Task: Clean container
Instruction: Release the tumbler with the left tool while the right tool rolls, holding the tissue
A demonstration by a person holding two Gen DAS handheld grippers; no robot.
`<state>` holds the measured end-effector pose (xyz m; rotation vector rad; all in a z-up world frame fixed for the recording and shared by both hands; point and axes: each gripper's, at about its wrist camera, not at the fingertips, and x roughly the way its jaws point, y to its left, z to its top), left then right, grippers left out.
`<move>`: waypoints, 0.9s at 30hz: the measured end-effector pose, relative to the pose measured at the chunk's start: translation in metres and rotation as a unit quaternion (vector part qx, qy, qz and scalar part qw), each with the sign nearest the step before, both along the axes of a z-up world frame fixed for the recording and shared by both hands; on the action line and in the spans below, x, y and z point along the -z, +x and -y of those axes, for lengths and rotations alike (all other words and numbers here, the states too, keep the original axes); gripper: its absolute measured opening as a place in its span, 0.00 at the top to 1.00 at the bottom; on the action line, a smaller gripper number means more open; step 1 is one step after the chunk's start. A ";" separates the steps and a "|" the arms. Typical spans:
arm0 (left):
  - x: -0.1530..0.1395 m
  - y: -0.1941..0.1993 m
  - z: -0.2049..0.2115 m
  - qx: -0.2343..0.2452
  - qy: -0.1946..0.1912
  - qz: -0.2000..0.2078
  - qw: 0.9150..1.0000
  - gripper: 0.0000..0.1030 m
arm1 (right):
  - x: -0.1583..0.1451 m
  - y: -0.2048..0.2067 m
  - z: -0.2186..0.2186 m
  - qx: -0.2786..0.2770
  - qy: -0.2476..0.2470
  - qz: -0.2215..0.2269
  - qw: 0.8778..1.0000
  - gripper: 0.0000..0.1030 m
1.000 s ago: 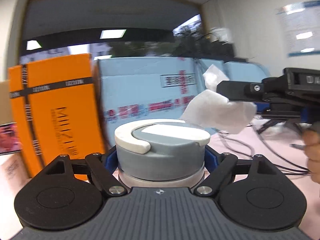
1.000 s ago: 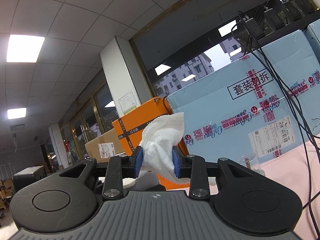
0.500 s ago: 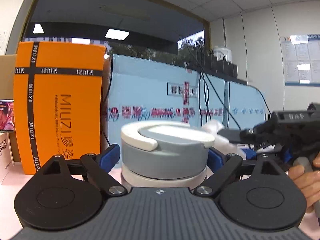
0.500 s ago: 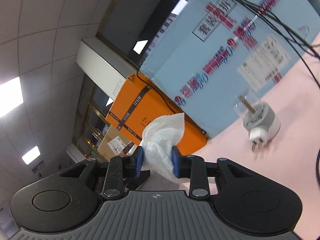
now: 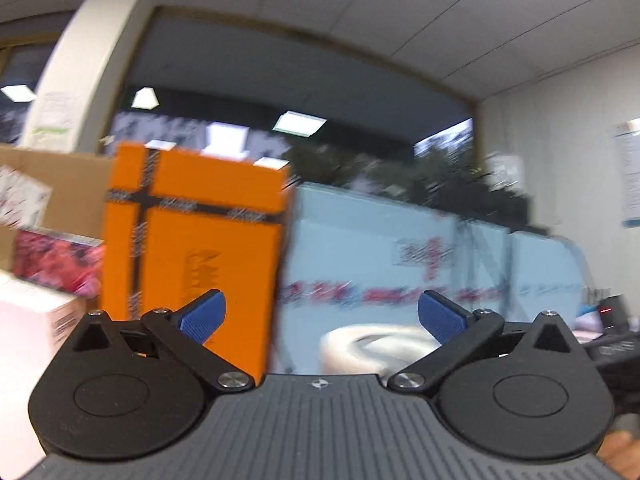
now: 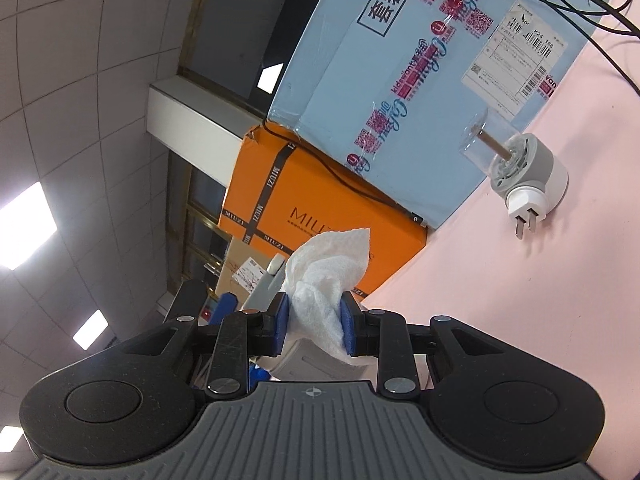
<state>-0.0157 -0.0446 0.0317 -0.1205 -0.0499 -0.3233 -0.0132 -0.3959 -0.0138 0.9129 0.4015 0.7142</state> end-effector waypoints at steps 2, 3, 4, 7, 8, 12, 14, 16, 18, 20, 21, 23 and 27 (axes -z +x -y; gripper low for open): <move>0.003 0.003 -0.001 -0.011 0.002 -0.009 1.000 0.00 | 0.002 0.001 -0.003 -0.001 -0.011 -0.009 1.000 0.75; 0.003 0.003 -0.002 -0.014 0.003 -0.012 1.000 0.00 | 0.003 0.001 -0.005 -0.001 -0.016 -0.014 1.000 0.75; 0.002 0.003 -0.002 -0.015 0.004 -0.015 1.000 0.00 | 0.005 0.002 -0.006 -0.001 -0.022 -0.019 1.000 0.75; 0.002 0.002 -0.002 -0.021 0.001 -0.021 1.000 0.00 | 0.008 0.004 -0.009 0.001 -0.036 -0.033 0.999 0.75; 0.002 0.002 -0.002 -0.021 -0.003 -0.023 1.000 0.00 | 0.009 0.005 -0.010 0.002 -0.041 -0.037 0.998 0.75; 0.004 0.003 -0.002 -0.023 -0.015 -0.028 0.999 0.00 | 0.014 0.006 -0.017 0.011 -0.080 -0.062 0.995 0.75; 0.005 0.004 -0.002 -0.022 -0.018 -0.029 0.999 0.00 | 0.017 0.006 -0.018 0.011 -0.083 -0.068 0.994 0.75; 0.005 0.004 -0.001 -0.022 -0.019 -0.029 0.999 0.00 | 0.018 0.005 -0.015 0.002 -0.060 -0.065 0.996 0.76; 0.006 0.003 -0.001 -0.021 -0.018 -0.029 0.999 0.00 | 0.019 0.004 -0.011 -0.009 -0.031 -0.061 0.998 0.78; 0.006 0.003 0.000 -0.021 -0.019 -0.029 0.999 0.00 | 0.015 0.001 -0.009 -0.021 -0.005 -0.035 0.999 0.78; 0.006 0.003 -0.001 -0.020 -0.021 -0.029 0.999 0.00 | 0.012 -0.003 -0.008 -0.028 0.003 -0.018 0.999 0.78; 0.006 0.004 0.000 -0.020 -0.023 -0.030 0.999 0.00 | 0.006 -0.009 -0.008 -0.040 0.020 0.018 0.999 0.78; 0.007 0.004 0.000 -0.020 -0.026 -0.031 0.999 0.00 | 0.003 -0.012 -0.013 -0.044 -0.001 0.030 0.999 0.78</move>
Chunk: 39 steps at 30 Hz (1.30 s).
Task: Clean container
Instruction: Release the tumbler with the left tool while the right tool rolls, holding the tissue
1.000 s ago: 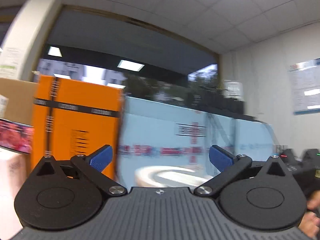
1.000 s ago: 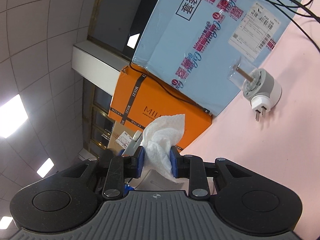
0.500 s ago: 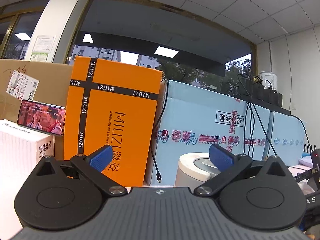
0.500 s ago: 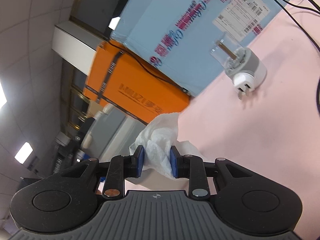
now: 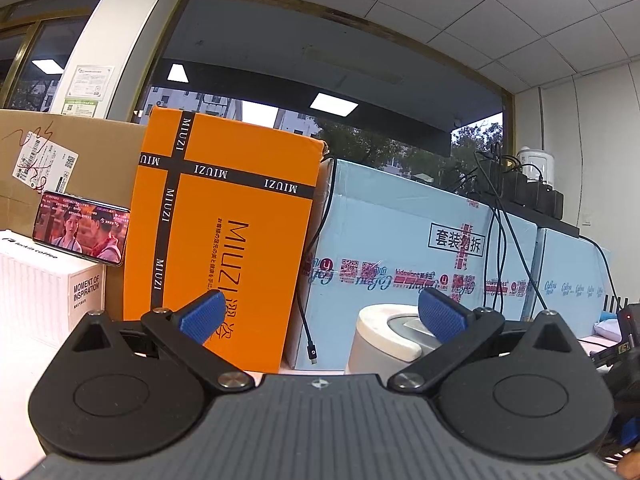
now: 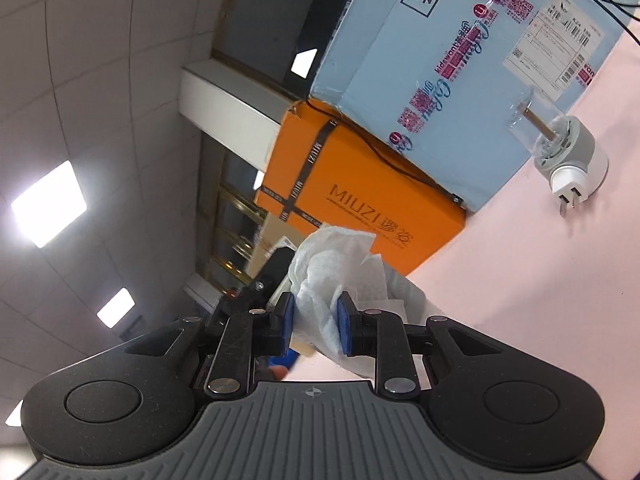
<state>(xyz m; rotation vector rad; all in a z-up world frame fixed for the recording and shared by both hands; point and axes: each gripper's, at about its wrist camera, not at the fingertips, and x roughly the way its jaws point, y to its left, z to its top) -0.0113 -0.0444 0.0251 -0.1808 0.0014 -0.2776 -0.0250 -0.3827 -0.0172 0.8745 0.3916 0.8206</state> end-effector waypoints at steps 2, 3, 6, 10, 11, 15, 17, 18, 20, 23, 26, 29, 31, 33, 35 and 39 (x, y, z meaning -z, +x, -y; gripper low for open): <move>0.000 0.001 -0.001 0.003 -0.005 -0.003 1.000 0.00 | 0.003 0.002 -0.001 0.000 -0.006 -0.014 1.000 0.78; 0.000 0.001 -0.001 0.004 -0.006 -0.005 1.000 0.00 | 0.004 0.004 -0.001 0.001 -0.008 -0.021 1.000 0.78; 0.000 0.002 -0.001 0.004 -0.006 -0.006 1.000 0.00 | 0.005 0.004 -0.002 0.007 -0.019 -0.031 0.999 0.78; 0.000 0.002 -0.002 0.002 -0.008 -0.007 1.000 0.00 | 0.007 0.003 -0.005 0.015 -0.045 -0.041 0.998 0.78; 0.000 0.002 -0.002 0.002 -0.008 -0.007 1.000 0.00 | 0.009 0.003 -0.006 0.018 -0.054 -0.046 0.997 0.78; 0.000 0.003 -0.001 0.002 -0.007 -0.007 1.000 0.00 | 0.012 0.003 -0.010 0.025 -0.084 -0.063 0.994 0.78; 0.000 0.002 -0.001 0.002 -0.006 -0.006 1.000 0.00 | 0.013 0.003 -0.012 0.027 -0.098 -0.069 0.992 0.78; 0.000 0.003 -0.001 0.002 -0.006 -0.005 1.000 0.00 | 0.014 0.003 -0.012 0.028 -0.104 -0.073 0.992 0.78; 0.000 0.003 -0.001 0.003 -0.007 -0.006 1.000 0.00 | 0.017 0.004 -0.015 0.028 -0.112 -0.082 0.990 0.78; 0.001 0.003 -0.002 0.004 -0.008 -0.006 1.000 0.00 | 0.017 0.002 -0.015 0.014 -0.098 -0.063 0.993 0.78; 0.001 0.002 -0.001 0.006 -0.009 -0.006 1.000 0.00 | 0.009 -0.006 -0.017 -0.011 -0.066 -0.011 0.998 0.78; 0.001 0.002 0.000 0.006 -0.006 -0.004 1.000 0.00 | 0.003 -0.012 -0.016 -0.022 -0.047 0.025 0.998 0.78; 0.001 0.001 0.000 0.005 -0.005 -0.003 1.000 0.00 | 0.003 -0.010 -0.015 -0.024 -0.044 0.020 0.999 0.78; 0.001 0.002 0.000 0.004 -0.006 -0.003 1.000 0.00 | 0.005 -0.007 -0.016 -0.021 -0.052 0.005 0.998 0.78; 0.001 0.002 0.000 0.004 -0.006 -0.004 1.000 0.00 | 0.007 -0.004 -0.017 -0.014 -0.065 -0.011 0.998 0.78; 0.000 0.002 0.001 0.003 -0.004 -0.003 1.000 0.00 | 0.010 -0.001 -0.021 -0.003 -0.096 -0.034 0.995 0.78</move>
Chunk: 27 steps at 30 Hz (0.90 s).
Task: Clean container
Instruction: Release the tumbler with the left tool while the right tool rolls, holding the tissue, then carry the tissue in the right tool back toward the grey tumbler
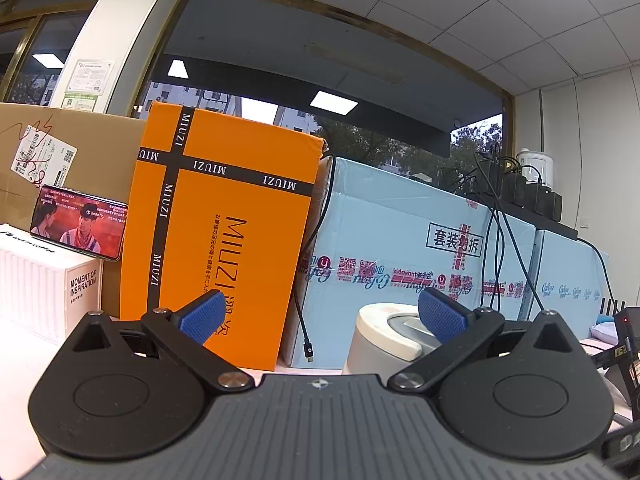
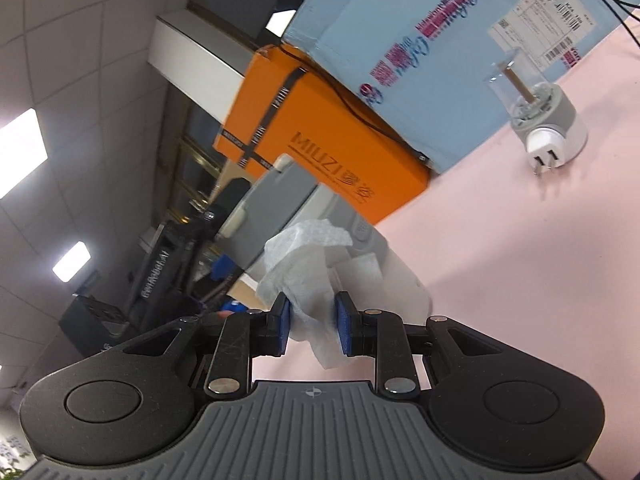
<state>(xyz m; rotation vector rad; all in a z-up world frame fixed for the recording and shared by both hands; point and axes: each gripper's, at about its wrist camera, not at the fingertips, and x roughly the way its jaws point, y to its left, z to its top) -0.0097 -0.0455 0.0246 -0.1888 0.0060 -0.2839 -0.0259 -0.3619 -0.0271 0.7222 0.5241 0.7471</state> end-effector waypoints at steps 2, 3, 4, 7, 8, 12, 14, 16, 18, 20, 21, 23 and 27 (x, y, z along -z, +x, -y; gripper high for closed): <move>0.000 0.000 0.001 -0.001 0.001 0.000 1.000 0.00 | 0.003 0.001 -0.003 0.004 -0.020 -0.012 1.000 0.78; 0.000 0.000 0.001 -0.001 0.000 0.000 1.000 0.00 | 0.004 0.002 -0.004 0.006 -0.030 -0.019 0.999 0.78; 0.000 0.000 0.001 -0.001 0.000 0.000 1.000 0.00 | 0.006 0.003 -0.005 0.007 -0.037 -0.026 0.999 0.78; 0.000 0.001 0.001 -0.001 0.000 0.000 1.000 0.00 | 0.010 0.004 -0.007 0.010 -0.053 -0.041 0.998 0.78; 0.000 0.001 0.001 -0.001 0.000 0.000 1.000 0.00 | 0.011 0.004 -0.007 0.012 -0.055 -0.043 0.997 0.78; 0.000 0.000 0.001 -0.001 -0.001 0.000 1.000 0.00 | 0.008 0.000 -0.003 0.008 -0.030 -0.021 0.999 0.78; 0.000 0.000 0.001 -0.001 0.000 0.001 1.000 0.00 | 0.004 -0.005 -0.001 0.007 -0.015 0.001 1.000 0.78; 0.001 -0.001 0.000 -0.001 0.000 0.001 1.000 0.00 | 0.000 -0.008 0.001 0.004 0.001 0.019 1.000 0.78; 0.001 -0.001 0.001 -0.001 0.000 0.002 1.000 0.00 | -0.002 -0.007 0.003 0.004 0.010 0.022 1.000 0.78; 0.001 -0.001 0.001 -0.001 0.000 0.002 1.000 0.00 | -0.002 -0.007 0.004 0.005 0.015 0.021 1.000 0.78; 0.001 -0.001 0.001 0.000 0.000 0.002 1.000 0.00 | -0.002 -0.007 0.004 0.005 0.018 0.020 1.000 0.78; 0.001 -0.001 0.000 -0.001 0.000 0.002 1.000 0.00 | -0.004 -0.007 0.005 0.010 0.012 0.024 1.000 0.78; 0.001 -0.001 -0.001 -0.003 -0.002 0.001 1.000 0.00 | -0.003 -0.005 0.001 0.025 -0.029 0.012 0.999 0.77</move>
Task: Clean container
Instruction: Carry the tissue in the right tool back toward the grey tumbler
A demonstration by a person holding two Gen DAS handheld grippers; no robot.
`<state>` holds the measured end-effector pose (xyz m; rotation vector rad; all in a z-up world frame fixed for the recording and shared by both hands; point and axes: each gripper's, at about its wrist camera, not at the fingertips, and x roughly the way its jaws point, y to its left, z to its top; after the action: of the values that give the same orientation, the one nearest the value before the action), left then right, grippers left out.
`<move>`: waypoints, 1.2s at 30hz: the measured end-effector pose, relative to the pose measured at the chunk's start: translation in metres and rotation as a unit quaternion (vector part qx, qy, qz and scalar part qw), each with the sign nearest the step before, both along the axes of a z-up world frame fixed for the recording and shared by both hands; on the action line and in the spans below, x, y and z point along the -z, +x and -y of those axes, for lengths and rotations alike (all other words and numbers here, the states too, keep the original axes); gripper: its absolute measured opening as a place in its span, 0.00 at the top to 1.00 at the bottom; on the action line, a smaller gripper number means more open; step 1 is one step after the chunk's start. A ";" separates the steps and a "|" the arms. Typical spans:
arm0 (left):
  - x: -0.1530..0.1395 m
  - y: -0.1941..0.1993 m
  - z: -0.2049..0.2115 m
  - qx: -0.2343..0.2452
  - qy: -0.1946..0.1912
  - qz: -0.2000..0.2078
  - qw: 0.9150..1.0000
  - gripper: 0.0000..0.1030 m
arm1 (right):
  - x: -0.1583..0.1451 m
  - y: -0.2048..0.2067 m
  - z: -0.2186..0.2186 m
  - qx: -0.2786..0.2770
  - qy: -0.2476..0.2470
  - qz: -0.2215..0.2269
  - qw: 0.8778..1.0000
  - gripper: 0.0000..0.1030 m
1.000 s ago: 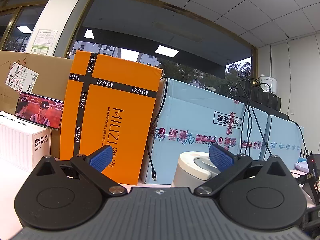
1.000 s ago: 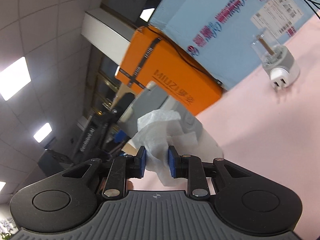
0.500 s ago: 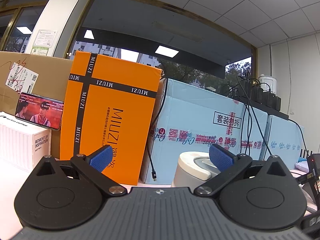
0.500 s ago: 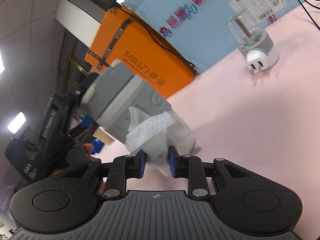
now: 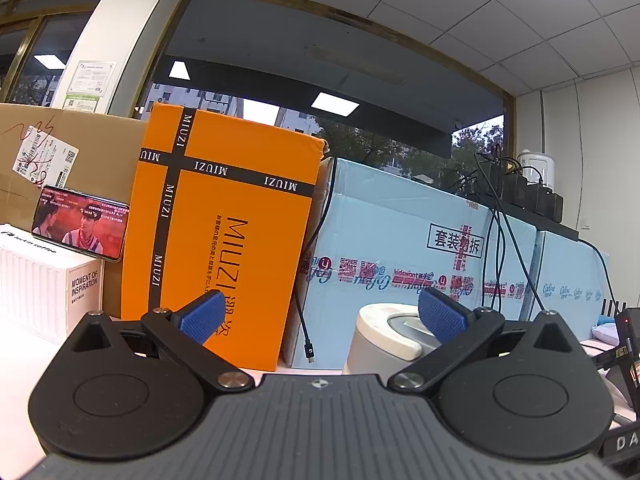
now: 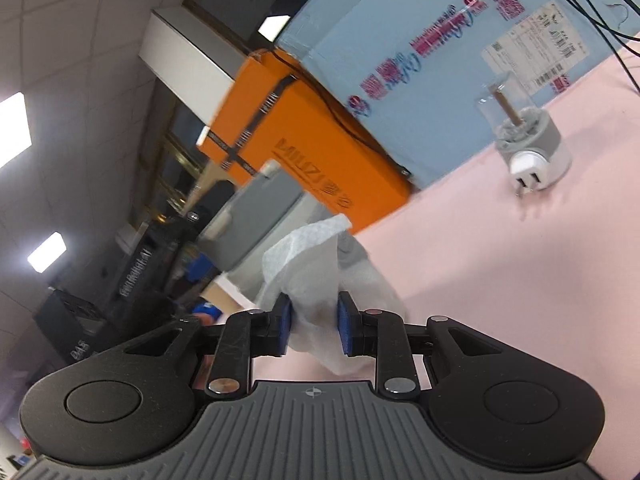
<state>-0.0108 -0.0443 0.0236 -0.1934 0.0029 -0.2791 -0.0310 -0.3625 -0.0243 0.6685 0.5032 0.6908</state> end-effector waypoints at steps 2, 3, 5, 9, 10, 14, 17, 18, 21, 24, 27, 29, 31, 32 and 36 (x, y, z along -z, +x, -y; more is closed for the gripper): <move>0.000 0.000 0.001 0.001 0.000 0.000 1.000 0.00 | 0.002 0.002 -0.002 -0.002 -0.007 -0.010 1.000 0.76; 0.000 0.000 0.001 0.001 0.001 0.001 1.000 0.00 | 0.003 0.002 -0.003 -0.003 -0.015 -0.012 1.000 0.76; 0.000 0.000 0.001 0.002 0.002 0.002 1.000 0.00 | 0.005 0.003 -0.007 -0.007 -0.029 -0.023 0.999 0.76; 0.000 0.000 0.000 0.003 0.000 0.002 1.000 0.00 | 0.012 0.007 -0.010 -0.007 -0.047 -0.049 0.998 0.77; 0.001 0.000 0.000 0.002 0.000 0.002 1.000 0.00 | 0.013 0.007 -0.010 -0.007 -0.045 -0.051 0.998 0.77; 0.001 0.000 0.000 0.004 -0.002 0.002 1.000 0.00 | 0.008 0.001 -0.008 -0.005 -0.035 -0.021 0.999 0.77; 0.001 0.000 0.000 0.005 -0.003 0.002 1.000 0.00 | 0.001 -0.006 -0.005 -0.001 -0.019 0.016 1.000 0.77; 0.001 0.000 0.000 0.005 -0.002 0.002 1.000 0.00 | -0.001 -0.008 -0.002 0.002 -0.011 0.026 1.000 0.77; 0.001 -0.001 0.000 0.004 0.002 0.006 1.000 0.00 | -0.009 -0.012 0.006 0.014 0.014 0.054 0.998 0.77; 0.001 -0.006 0.001 0.008 0.007 0.016 1.000 0.00 | -0.019 -0.014 0.019 0.041 0.036 0.080 0.995 0.77; 0.001 -0.015 0.002 0.034 0.001 0.032 0.999 0.00 | -0.031 -0.015 0.028 0.067 0.043 0.098 0.992 0.77; 0.000 -0.022 0.007 0.049 0.007 0.043 0.998 0.00 | -0.039 -0.016 0.032 0.077 0.046 0.106 0.990 0.77; 0.000 -0.028 0.015 0.056 0.032 0.052 0.997 0.00 | -0.049 -0.018 0.032 0.081 0.052 0.116 0.989 0.77; 0.000 -0.030 0.019 0.060 0.044 0.055 0.996 0.00 | -0.054 -0.019 0.033 0.082 0.056 0.122 0.988 0.77; 0.004 -0.028 0.030 0.079 0.070 0.031 0.994 0.00 | -0.077 -0.019 0.022 0.084 0.050 0.134 0.986 0.77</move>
<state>-0.0384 -0.0739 0.0193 -0.0440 -0.0230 -0.4417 -0.0500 -0.3848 0.0526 0.6919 0.1632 0.6385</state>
